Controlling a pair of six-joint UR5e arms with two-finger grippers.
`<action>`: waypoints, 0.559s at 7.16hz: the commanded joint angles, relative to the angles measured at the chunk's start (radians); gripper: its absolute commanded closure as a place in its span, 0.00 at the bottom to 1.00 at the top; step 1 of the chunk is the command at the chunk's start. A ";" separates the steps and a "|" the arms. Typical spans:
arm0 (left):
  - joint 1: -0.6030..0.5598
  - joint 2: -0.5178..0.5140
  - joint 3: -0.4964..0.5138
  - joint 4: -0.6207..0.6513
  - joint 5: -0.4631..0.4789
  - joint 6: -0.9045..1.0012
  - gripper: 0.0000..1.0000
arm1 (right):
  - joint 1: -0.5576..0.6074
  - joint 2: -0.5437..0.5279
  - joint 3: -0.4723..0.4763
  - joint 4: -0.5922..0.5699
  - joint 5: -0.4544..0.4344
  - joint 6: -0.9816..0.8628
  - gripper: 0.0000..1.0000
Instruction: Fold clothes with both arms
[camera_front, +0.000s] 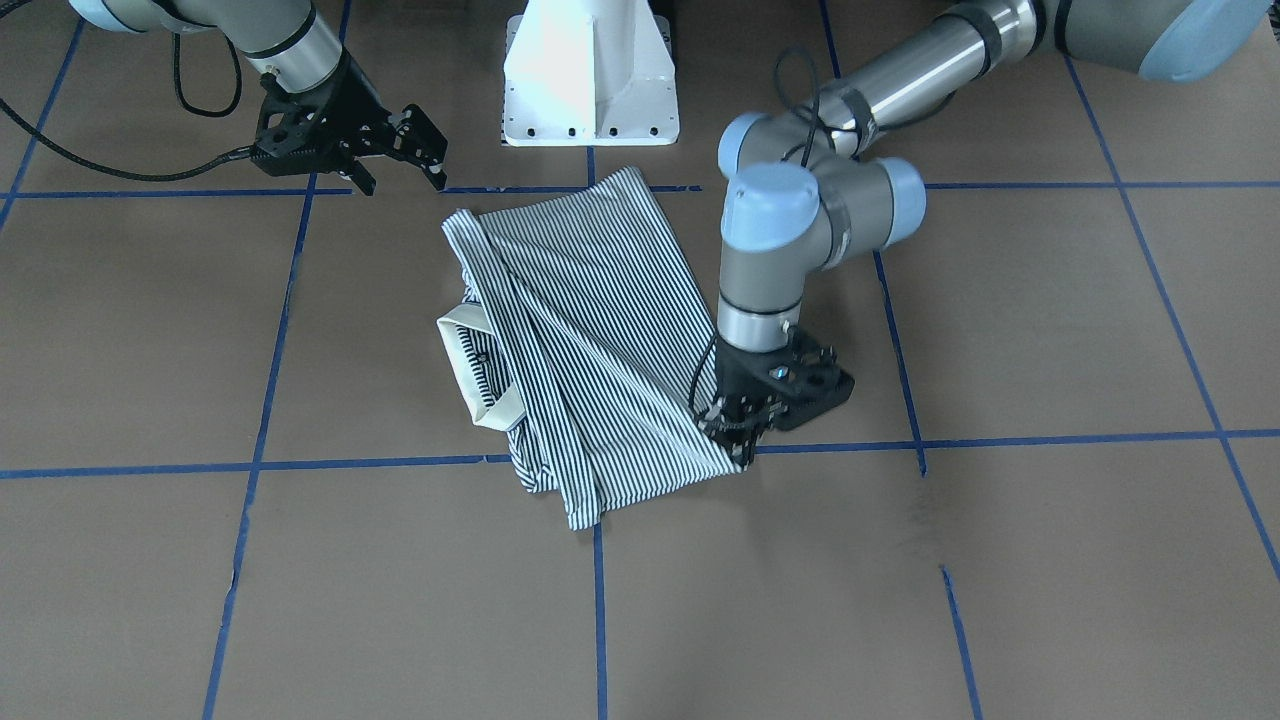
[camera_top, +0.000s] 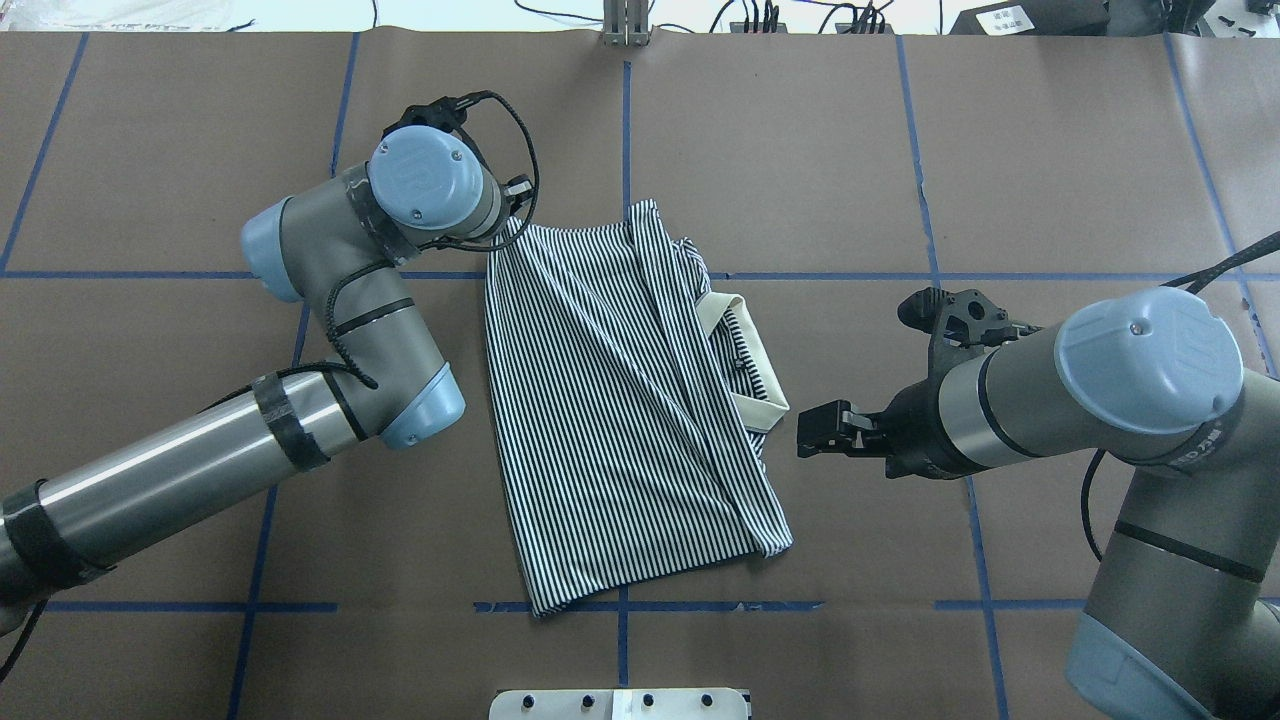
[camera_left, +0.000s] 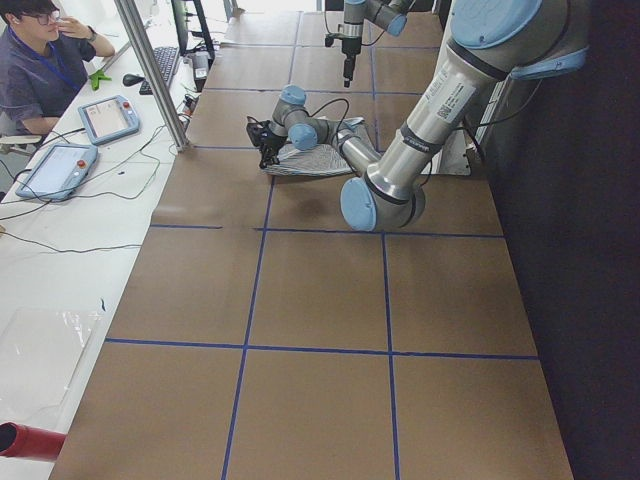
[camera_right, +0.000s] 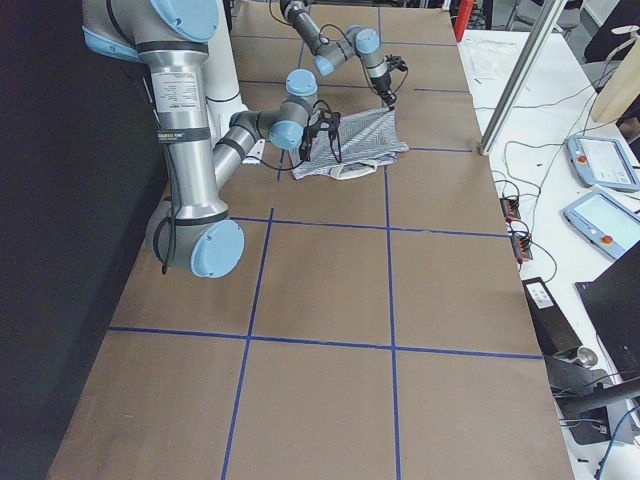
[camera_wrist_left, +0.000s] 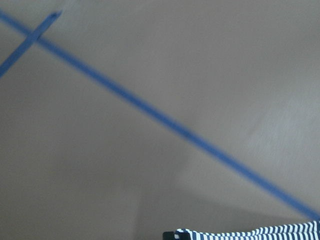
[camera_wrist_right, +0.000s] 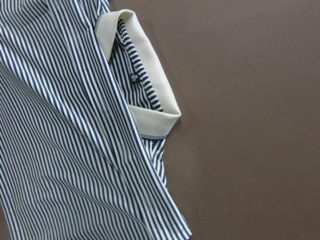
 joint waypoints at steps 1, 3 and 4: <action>-0.016 -0.087 0.212 -0.223 0.080 0.049 1.00 | 0.000 0.023 -0.020 0.000 -0.013 0.001 0.00; -0.025 -0.088 0.245 -0.308 0.080 0.083 1.00 | -0.001 0.024 -0.031 0.000 -0.014 -0.001 0.00; -0.027 -0.088 0.256 -0.308 0.081 0.103 0.02 | -0.003 0.025 -0.034 0.000 -0.026 -0.001 0.00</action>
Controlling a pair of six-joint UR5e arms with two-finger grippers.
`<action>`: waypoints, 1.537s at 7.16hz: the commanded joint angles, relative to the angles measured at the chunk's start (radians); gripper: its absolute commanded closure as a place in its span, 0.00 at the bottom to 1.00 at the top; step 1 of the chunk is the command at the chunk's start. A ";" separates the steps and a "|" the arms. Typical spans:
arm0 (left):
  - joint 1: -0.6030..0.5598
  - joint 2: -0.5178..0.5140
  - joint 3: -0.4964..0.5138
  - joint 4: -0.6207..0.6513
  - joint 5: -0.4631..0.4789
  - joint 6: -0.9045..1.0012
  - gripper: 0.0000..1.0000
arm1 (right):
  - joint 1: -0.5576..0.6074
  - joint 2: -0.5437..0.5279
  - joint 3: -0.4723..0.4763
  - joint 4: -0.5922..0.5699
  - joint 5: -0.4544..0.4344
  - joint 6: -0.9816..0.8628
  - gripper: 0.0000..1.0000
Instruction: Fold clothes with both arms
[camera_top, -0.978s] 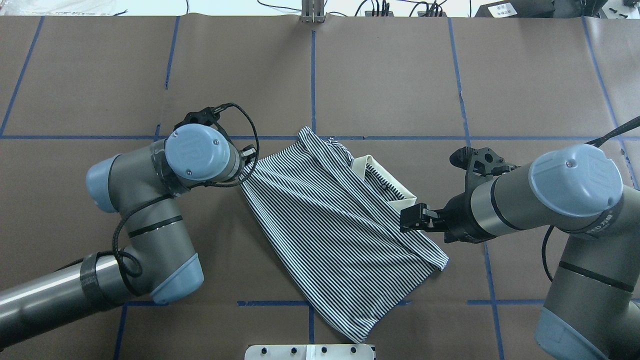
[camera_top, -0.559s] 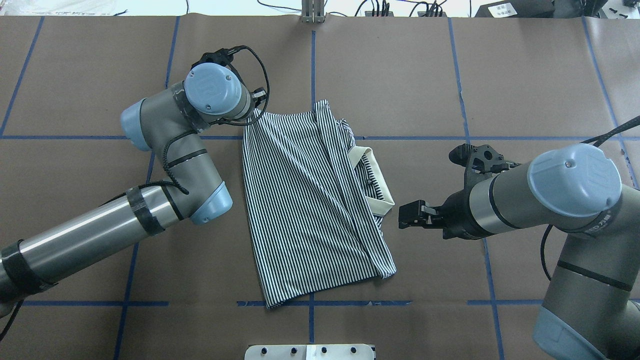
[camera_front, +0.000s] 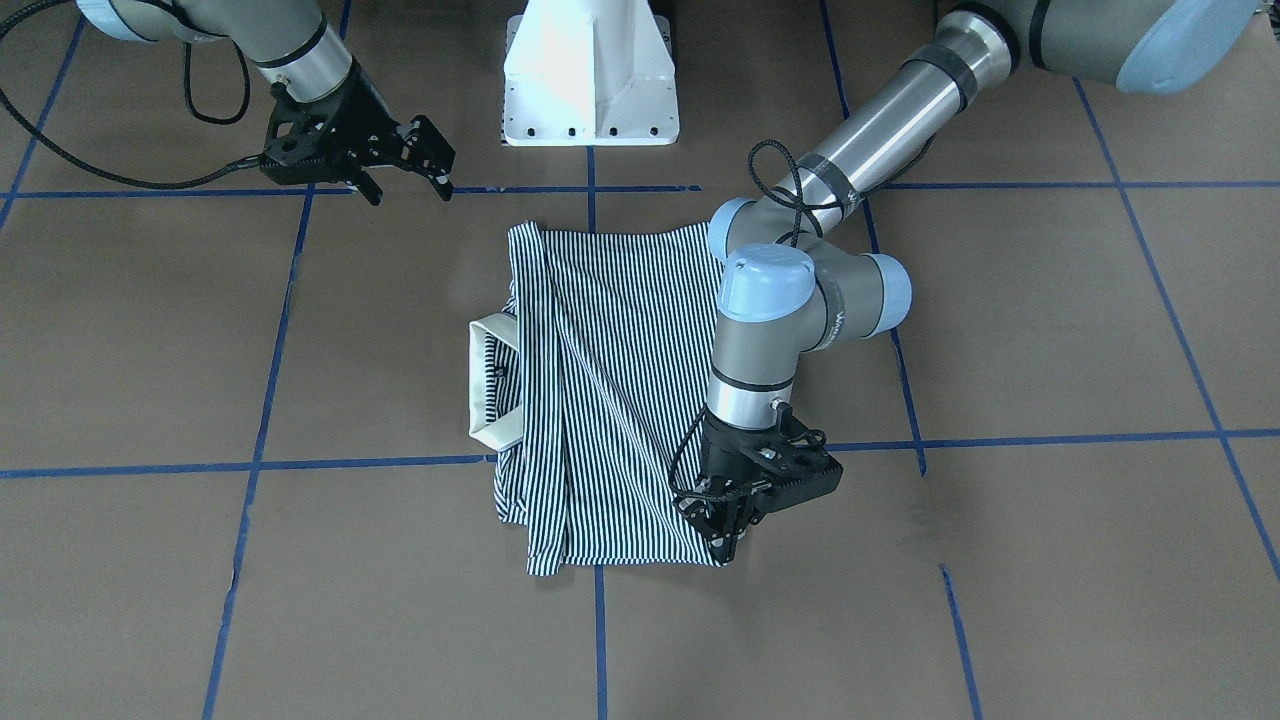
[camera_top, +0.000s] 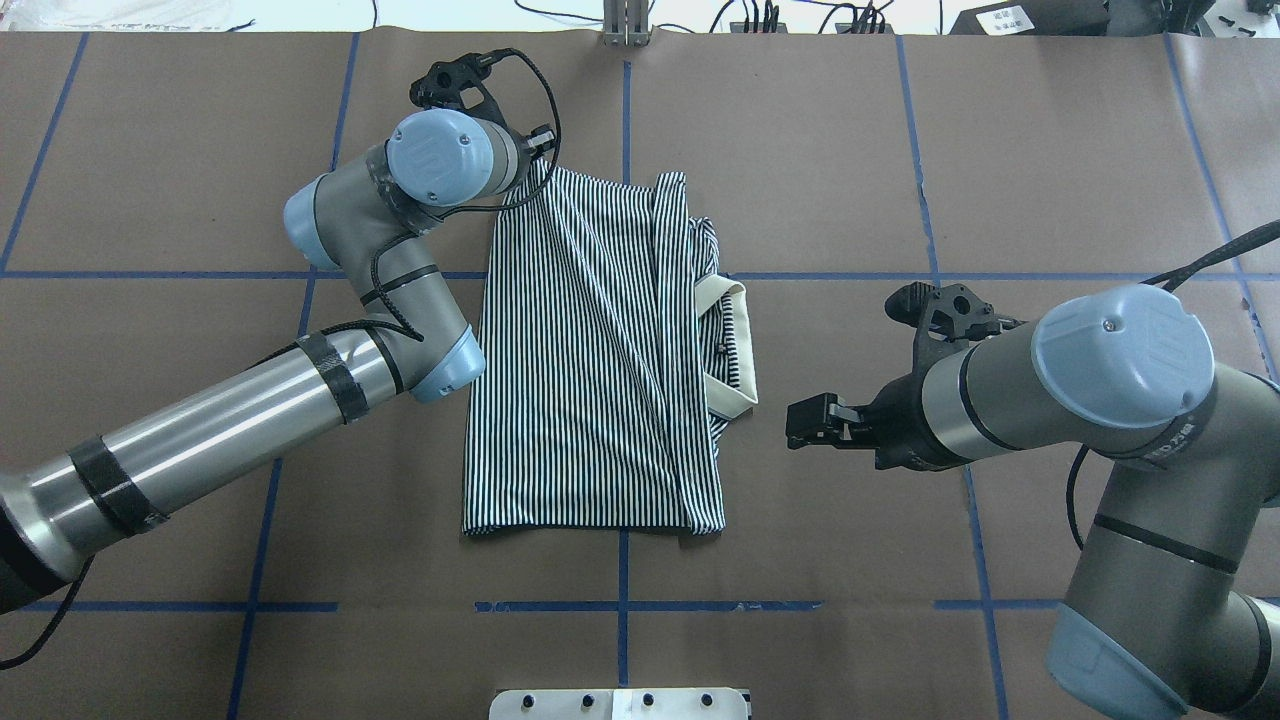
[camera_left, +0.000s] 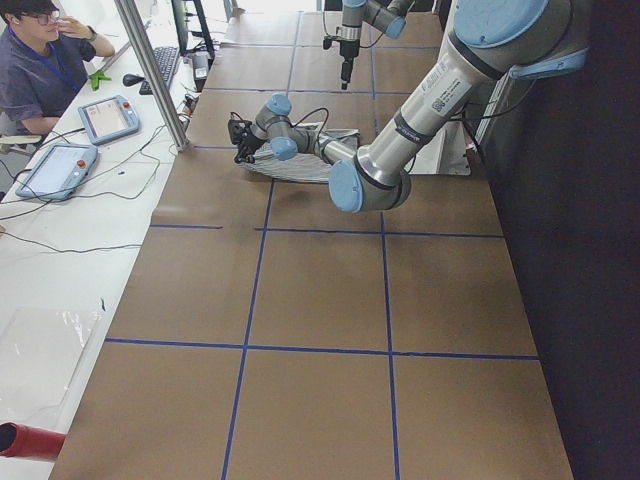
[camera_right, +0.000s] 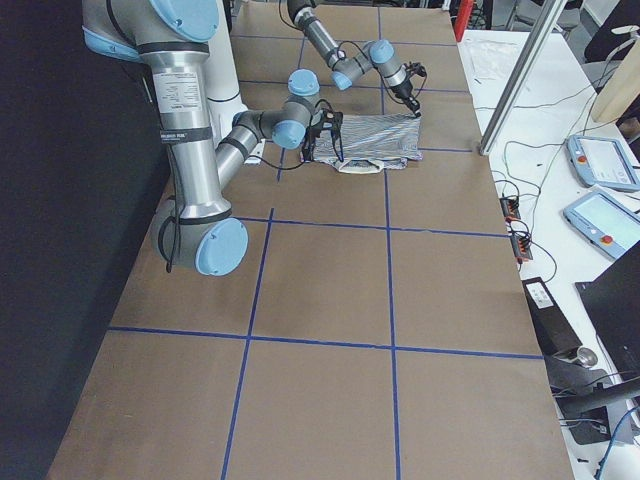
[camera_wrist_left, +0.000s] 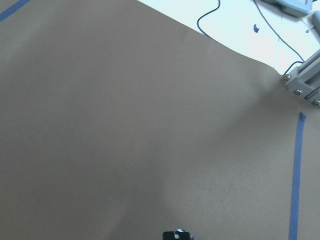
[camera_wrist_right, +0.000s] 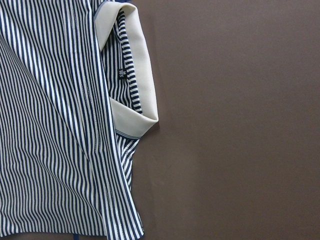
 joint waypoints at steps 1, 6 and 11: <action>-0.003 -0.002 0.028 -0.020 0.000 0.056 0.00 | -0.007 0.014 -0.008 -0.003 -0.028 0.000 0.00; -0.104 0.107 -0.235 0.165 -0.257 0.208 0.00 | -0.075 0.256 -0.123 -0.246 -0.163 -0.254 0.00; -0.104 0.311 -0.644 0.451 -0.261 0.346 0.00 | -0.089 0.557 -0.471 -0.411 -0.176 -0.322 0.00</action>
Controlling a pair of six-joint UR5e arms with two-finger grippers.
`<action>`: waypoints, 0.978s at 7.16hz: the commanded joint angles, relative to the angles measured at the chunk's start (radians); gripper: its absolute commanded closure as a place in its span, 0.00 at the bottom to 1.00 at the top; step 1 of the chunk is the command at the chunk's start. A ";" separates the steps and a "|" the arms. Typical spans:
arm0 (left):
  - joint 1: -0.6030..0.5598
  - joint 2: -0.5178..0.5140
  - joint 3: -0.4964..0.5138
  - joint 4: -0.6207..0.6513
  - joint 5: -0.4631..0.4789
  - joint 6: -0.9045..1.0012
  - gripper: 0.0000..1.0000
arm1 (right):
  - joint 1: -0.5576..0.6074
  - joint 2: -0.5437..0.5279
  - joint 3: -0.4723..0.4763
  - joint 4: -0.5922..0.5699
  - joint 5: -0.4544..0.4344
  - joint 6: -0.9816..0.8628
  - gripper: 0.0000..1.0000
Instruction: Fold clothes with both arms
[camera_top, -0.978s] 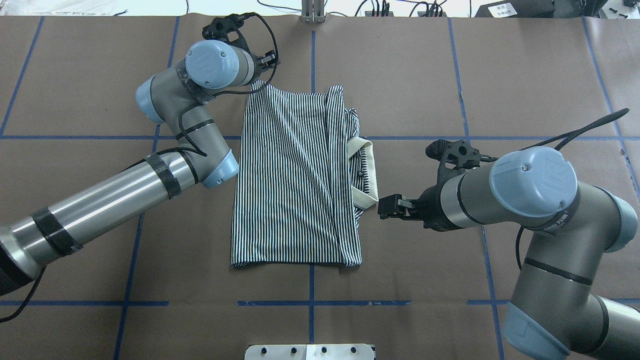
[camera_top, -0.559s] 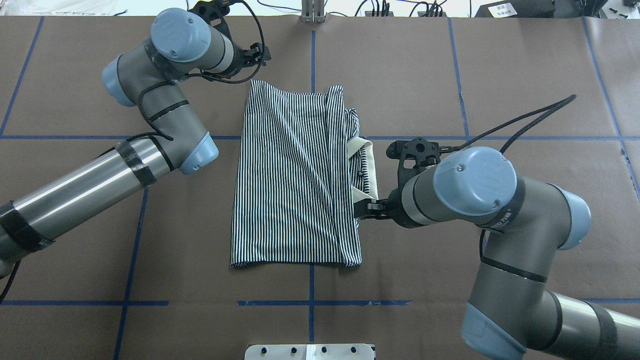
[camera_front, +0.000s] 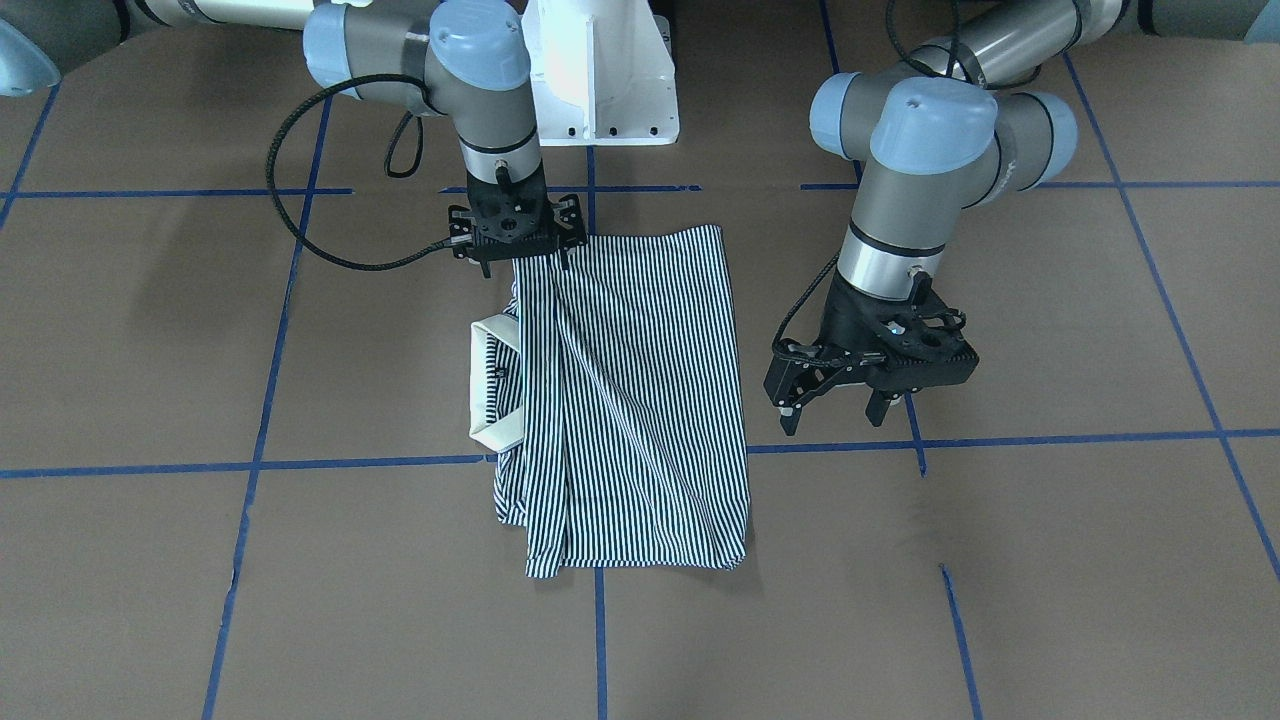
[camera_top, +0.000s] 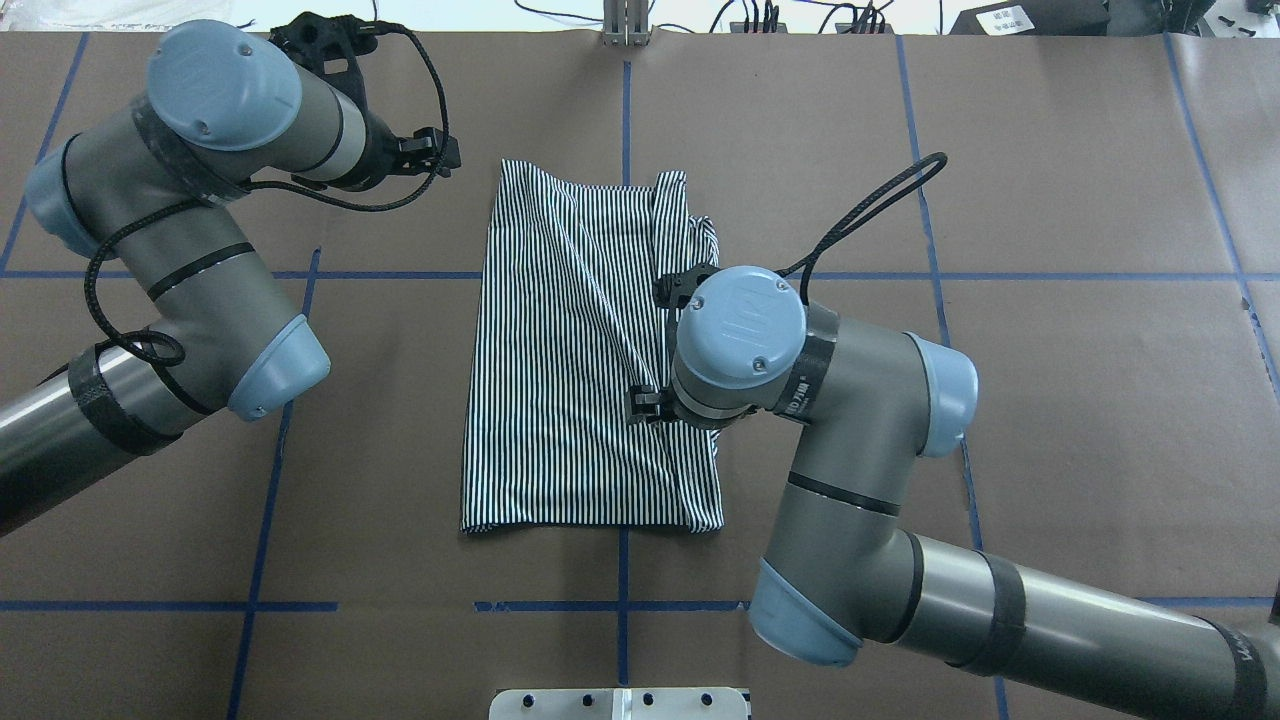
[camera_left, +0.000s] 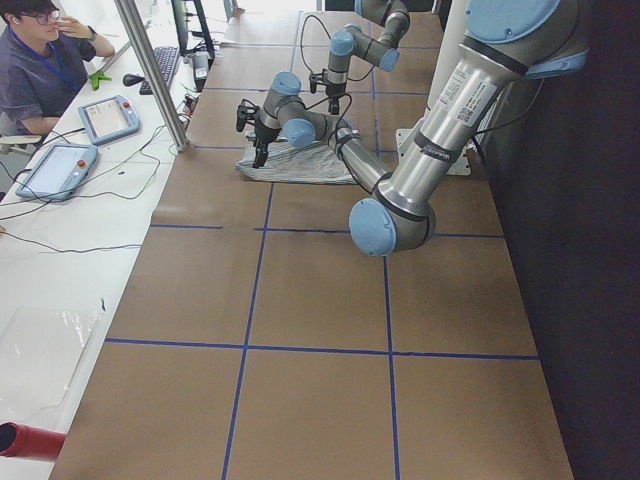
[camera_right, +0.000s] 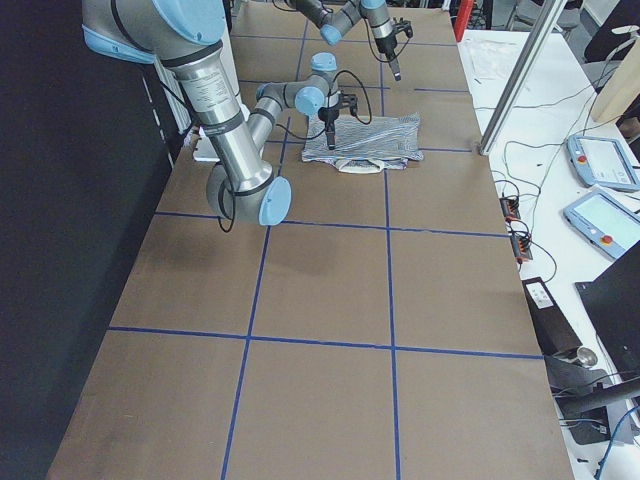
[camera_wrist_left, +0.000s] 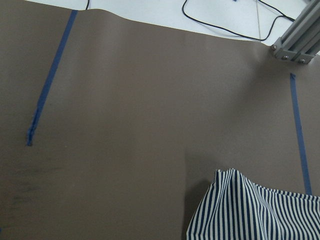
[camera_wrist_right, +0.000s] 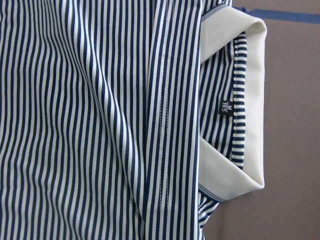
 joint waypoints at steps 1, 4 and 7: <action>0.000 0.013 -0.020 0.008 -0.001 0.003 0.00 | -0.012 0.083 -0.116 -0.067 -0.001 -0.024 0.00; 0.000 0.034 -0.031 0.007 -0.049 0.003 0.00 | -0.048 0.067 -0.125 -0.138 -0.003 -0.025 0.00; 0.000 0.036 -0.029 0.005 -0.051 0.003 0.00 | -0.059 0.082 -0.126 -0.173 0.000 -0.025 0.00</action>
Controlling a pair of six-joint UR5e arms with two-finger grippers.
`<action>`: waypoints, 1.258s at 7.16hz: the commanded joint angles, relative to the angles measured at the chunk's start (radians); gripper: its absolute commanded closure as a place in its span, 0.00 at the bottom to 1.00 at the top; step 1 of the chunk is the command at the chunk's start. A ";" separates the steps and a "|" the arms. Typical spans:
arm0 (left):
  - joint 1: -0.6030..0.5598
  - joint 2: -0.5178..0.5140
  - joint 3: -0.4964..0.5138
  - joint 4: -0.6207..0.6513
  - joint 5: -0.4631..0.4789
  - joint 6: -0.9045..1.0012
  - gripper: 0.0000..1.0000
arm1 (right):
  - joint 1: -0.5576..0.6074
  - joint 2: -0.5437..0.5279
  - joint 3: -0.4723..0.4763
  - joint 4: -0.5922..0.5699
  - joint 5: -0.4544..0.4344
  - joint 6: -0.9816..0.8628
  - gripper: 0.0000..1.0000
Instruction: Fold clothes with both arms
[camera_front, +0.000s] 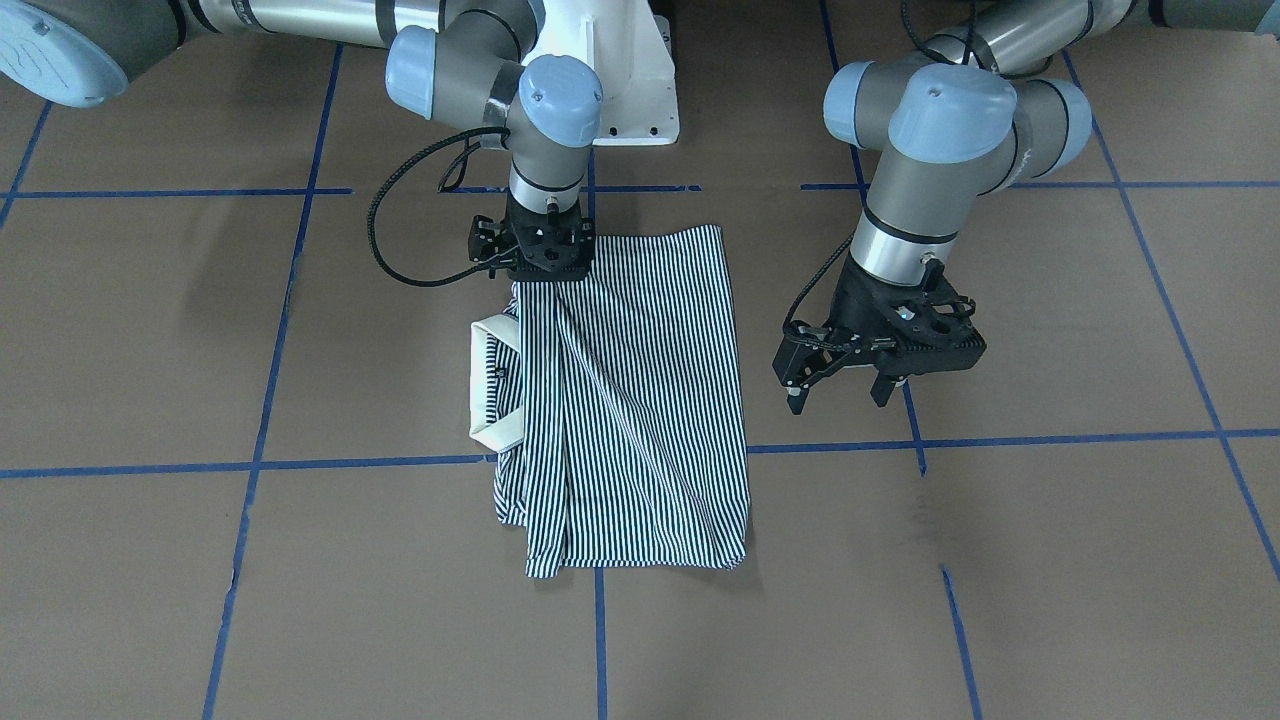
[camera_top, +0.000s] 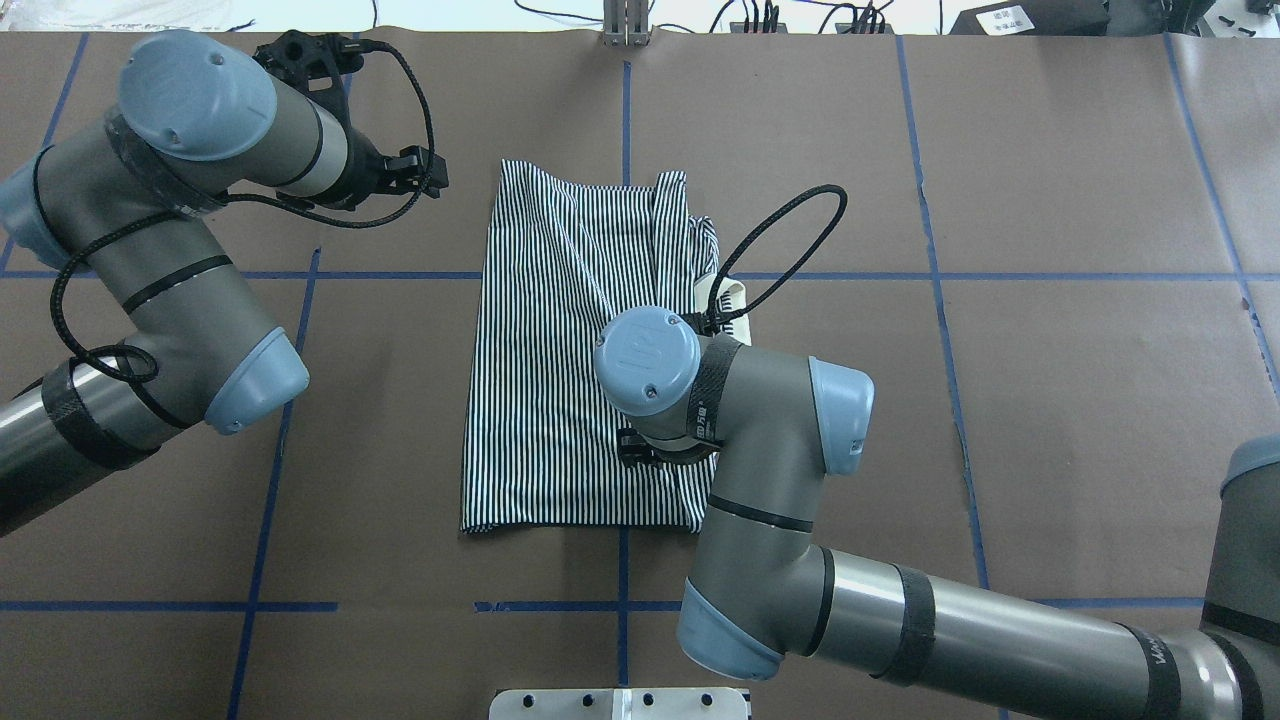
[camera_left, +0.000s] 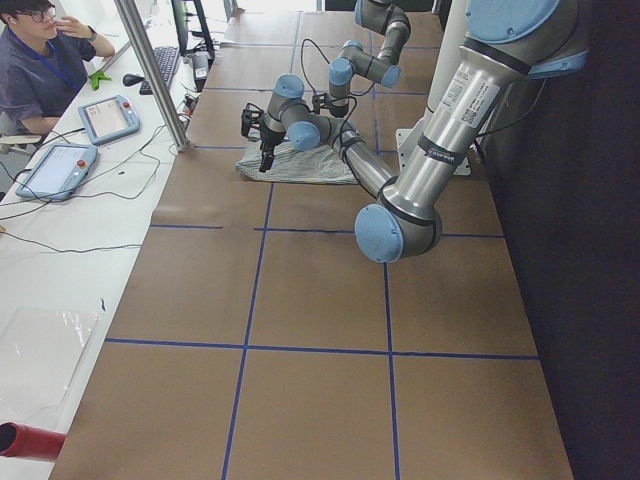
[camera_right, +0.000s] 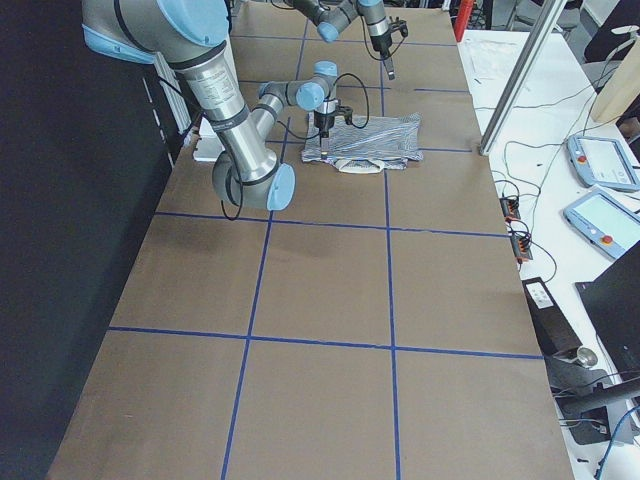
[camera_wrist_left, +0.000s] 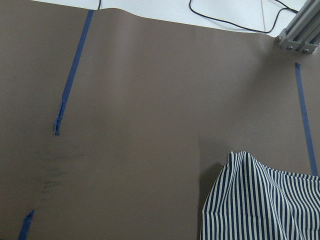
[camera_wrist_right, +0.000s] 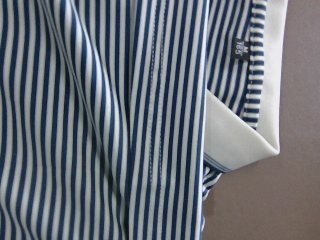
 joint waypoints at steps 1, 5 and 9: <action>0.000 0.000 0.000 0.000 -0.001 0.000 0.00 | -0.005 -0.001 -0.002 -0.007 0.001 0.000 0.00; 0.000 0.000 0.000 -0.005 -0.001 0.000 0.00 | -0.007 -0.010 -0.005 -0.017 0.002 0.000 0.00; 0.002 0.000 0.000 -0.006 -0.001 -0.003 0.00 | 0.001 -0.015 -0.005 -0.073 -0.002 0.000 0.00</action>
